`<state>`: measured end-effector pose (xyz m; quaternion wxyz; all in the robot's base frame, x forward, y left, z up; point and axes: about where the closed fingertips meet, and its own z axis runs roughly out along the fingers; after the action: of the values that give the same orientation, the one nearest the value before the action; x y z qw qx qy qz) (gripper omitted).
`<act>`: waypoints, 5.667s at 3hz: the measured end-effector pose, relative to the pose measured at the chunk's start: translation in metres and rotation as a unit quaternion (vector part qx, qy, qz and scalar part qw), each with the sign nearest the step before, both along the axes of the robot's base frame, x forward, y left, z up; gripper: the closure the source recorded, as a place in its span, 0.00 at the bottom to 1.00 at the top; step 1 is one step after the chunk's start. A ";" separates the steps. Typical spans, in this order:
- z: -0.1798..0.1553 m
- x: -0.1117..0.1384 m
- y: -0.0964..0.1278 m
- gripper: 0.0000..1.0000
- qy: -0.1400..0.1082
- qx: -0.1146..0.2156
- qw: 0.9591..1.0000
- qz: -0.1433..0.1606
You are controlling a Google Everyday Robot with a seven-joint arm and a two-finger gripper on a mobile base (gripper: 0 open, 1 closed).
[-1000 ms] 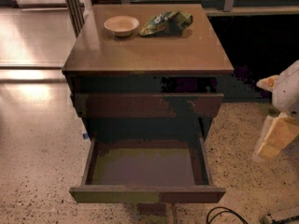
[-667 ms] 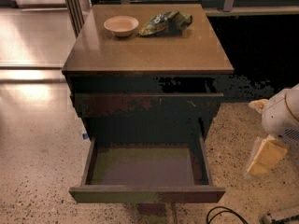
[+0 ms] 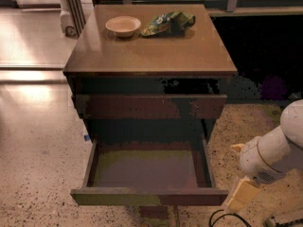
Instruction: Close middle drawer
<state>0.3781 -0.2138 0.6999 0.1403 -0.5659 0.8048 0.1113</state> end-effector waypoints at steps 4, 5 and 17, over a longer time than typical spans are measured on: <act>-0.032 -0.020 0.002 1.00 0.031 -0.016 0.999 0.005; -0.040 -0.021 0.002 1.00 0.021 -0.028 0.999 -0.004; -0.270 0.044 0.102 1.00 -0.096 0.141 0.985 0.026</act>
Offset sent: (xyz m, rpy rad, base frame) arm -0.0164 0.0019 -0.0264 -0.0211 0.0559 0.0123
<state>0.4217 -0.1114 0.4300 0.2919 -0.5695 0.7488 0.1727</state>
